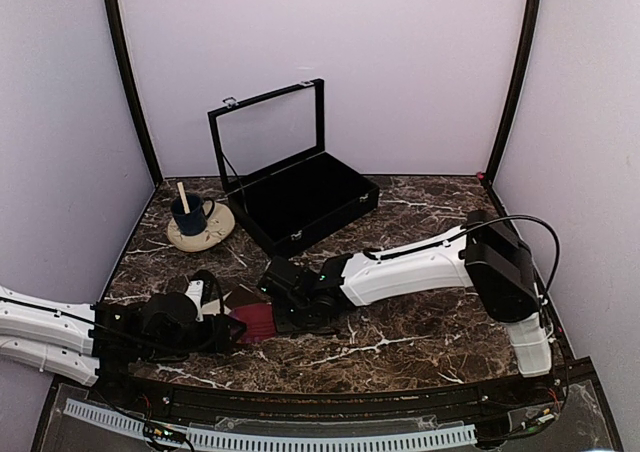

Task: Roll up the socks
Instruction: Pick up the sock from the center of the board, then move the sock to the center of the board.

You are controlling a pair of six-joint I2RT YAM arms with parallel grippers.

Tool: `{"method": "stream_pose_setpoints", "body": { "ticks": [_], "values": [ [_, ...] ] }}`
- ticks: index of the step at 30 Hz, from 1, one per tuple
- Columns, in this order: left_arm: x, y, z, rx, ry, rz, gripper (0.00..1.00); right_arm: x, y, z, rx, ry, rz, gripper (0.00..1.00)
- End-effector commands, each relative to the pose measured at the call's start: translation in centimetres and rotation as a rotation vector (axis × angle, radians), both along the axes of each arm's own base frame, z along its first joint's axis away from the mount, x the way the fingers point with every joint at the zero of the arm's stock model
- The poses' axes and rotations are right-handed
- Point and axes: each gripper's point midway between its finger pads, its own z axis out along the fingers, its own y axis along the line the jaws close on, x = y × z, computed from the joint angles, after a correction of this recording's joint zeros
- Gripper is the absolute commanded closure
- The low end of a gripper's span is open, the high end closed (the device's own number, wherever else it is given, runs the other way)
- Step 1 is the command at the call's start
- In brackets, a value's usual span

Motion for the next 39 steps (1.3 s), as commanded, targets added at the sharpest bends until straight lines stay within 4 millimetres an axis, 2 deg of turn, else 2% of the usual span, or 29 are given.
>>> {"method": "stream_pose_setpoints", "body": {
  "ticks": [1, 10, 16, 20, 23, 28, 31, 36, 39],
  "values": [
    [0.3, 0.0, 0.6, 0.015, -0.014, 0.000, 0.51, -0.4, -0.2, 1.3, 0.034, -0.007, 0.003, 0.70],
    [0.4, -1.2, -0.2, 0.037, 0.008, -0.020, 0.51, -1.1, -1.7, 1.4, 0.097, -0.007, 0.000, 0.78],
    [0.6, -2.4, -1.0, 0.076, 0.034, -0.041, 0.51, -1.0, -2.9, 2.6, 0.161, -0.037, -0.032, 0.81],
    [0.8, -2.8, -1.0, 0.086, 0.042, -0.034, 0.49, -0.8, -4.9, 3.2, 0.179, -0.052, -0.095, 0.84],
    [1.1, -3.2, -0.6, 0.085, 0.033, -0.037, 0.47, -1.0, -6.7, 2.5, 0.182, -0.046, -0.154, 0.85],
    [1.3, -3.9, 0.4, 0.101, 0.017, -0.067, 0.42, -0.9, -8.6, 2.1, 0.256, -0.034, -0.277, 0.85],
    [1.3, -3.4, -0.5, 0.134, 0.038, -0.068, 0.41, -0.9, -9.2, 2.1, 0.299, -0.033, -0.340, 0.85],
    [1.1, -2.2, -3.4, 0.157, 0.128, -0.041, 0.40, -1.0, -10.2, 1.9, 0.298, -0.050, -0.400, 0.86],
    [1.3, -2.3, -4.5, 0.167, 0.150, -0.049, 0.40, -1.0, -11.0, 2.4, 0.278, -0.085, -0.434, 0.86]
  ]
}}
